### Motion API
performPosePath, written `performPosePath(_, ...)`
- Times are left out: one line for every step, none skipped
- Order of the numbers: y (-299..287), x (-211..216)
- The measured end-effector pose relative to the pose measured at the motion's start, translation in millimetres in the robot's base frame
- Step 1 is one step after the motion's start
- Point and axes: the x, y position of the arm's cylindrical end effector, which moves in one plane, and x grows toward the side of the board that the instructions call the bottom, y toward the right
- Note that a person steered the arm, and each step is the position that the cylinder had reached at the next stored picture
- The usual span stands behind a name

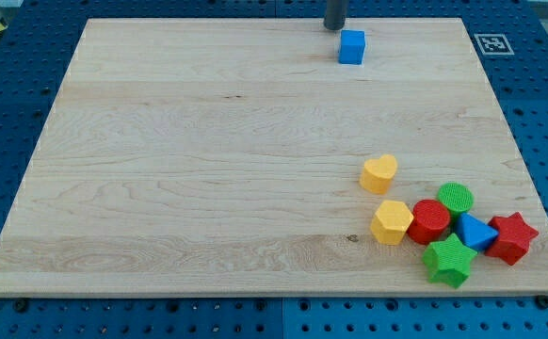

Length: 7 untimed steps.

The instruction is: Push the cube to the left of the heart

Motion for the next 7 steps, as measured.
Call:
performPosePath(9.0, 7.6)
performPosePath(20.5, 24.3)
performPosePath(27.4, 51.2)
performPosePath(27.4, 79.3)
performPosePath(26.7, 101.3)
performPosePath(18.0, 114.4)
performPosePath(-4.6, 121.7)
